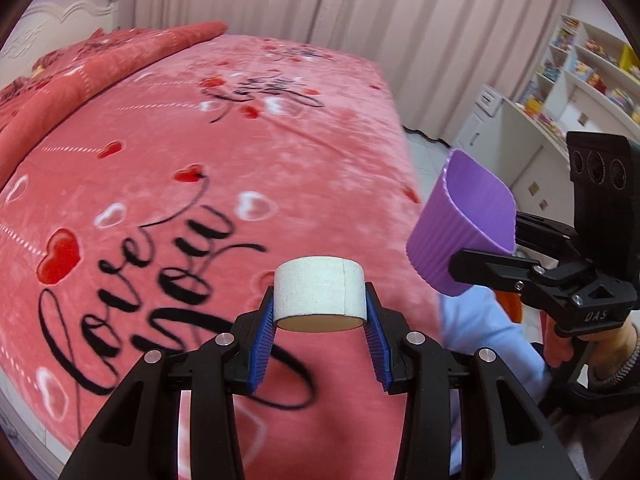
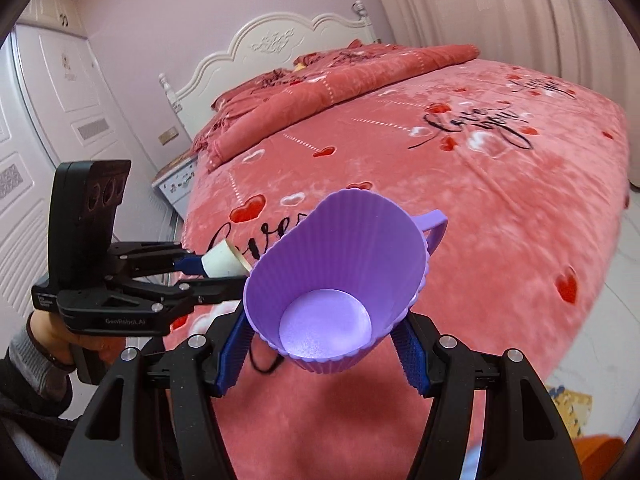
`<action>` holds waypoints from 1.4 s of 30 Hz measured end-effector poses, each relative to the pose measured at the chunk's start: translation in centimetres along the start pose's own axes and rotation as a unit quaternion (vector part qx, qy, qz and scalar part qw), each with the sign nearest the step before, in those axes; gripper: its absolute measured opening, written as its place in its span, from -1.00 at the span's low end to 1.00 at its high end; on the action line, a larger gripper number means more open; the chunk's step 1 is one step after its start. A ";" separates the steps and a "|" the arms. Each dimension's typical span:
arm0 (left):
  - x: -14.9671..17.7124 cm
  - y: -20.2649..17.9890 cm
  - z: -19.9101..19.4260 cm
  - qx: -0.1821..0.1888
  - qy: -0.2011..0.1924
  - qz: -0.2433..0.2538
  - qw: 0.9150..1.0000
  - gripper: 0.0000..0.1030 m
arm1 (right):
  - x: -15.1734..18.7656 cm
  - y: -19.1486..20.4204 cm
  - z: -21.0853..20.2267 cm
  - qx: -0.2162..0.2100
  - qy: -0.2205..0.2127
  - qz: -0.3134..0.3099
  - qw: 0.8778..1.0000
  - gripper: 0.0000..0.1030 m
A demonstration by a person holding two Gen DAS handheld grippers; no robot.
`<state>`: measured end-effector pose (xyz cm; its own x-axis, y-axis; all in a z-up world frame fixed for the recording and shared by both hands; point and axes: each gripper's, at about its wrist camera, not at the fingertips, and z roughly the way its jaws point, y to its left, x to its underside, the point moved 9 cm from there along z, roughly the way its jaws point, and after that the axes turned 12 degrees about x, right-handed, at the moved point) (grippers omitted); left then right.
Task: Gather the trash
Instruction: 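Carry the tape roll and purple cup to the orange bin and release both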
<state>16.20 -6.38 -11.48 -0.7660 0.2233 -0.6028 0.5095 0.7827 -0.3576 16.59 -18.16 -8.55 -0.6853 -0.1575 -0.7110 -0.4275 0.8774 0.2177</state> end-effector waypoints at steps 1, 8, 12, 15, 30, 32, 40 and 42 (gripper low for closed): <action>0.1 -0.8 0.2 0.002 0.002 0.005 1.000 -0.16 | 0.4 -0.6 -1.0 0.004 -0.006 0.005 1.000 0.24; -0.7 -7.1 3.0 0.029 0.019 0.062 0.997 -0.17 | 2.2 -4.7 -5.8 0.035 -0.034 0.039 0.998 0.23; -1.7 -11.1 5.4 0.053 0.034 0.099 0.993 -0.17 | 3.7 -8.1 -8.8 0.063 -0.047 0.066 0.995 0.24; -2.4 -14.6 7.7 0.075 0.049 0.132 0.987 -0.17 | 4.9 -11.3 -11.2 0.091 -0.057 0.091 0.990 0.23; -3.3 -28.8 18.8 0.184 0.125 0.241 0.945 -0.17 | 16.2 -28.0 -21.9 0.248 -0.053 0.222 0.941 0.24; -3.0 -30.1 20.1 0.196 0.138 0.247 0.939 -0.16 | 18.0 -30.0 -22.3 0.263 -0.044 0.237 0.934 0.24; -1.1 -33.2 24.4 0.213 0.186 0.260 0.923 -0.16 | 25.5 -37.2 -20.4 0.294 0.016 0.292 0.910 0.24; -0.6 -33.3 24.9 0.213 0.197 0.262 0.920 -0.17 | 25.9 -37.7 -19.6 0.293 0.019 0.297 0.909 0.24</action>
<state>9.43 -47.07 -16.96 -0.4114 0.7642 -0.4967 0.8926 0.2274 -0.3894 3.40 -64.20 -22.03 -0.7180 0.4164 -0.5578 0.4035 0.9019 0.1538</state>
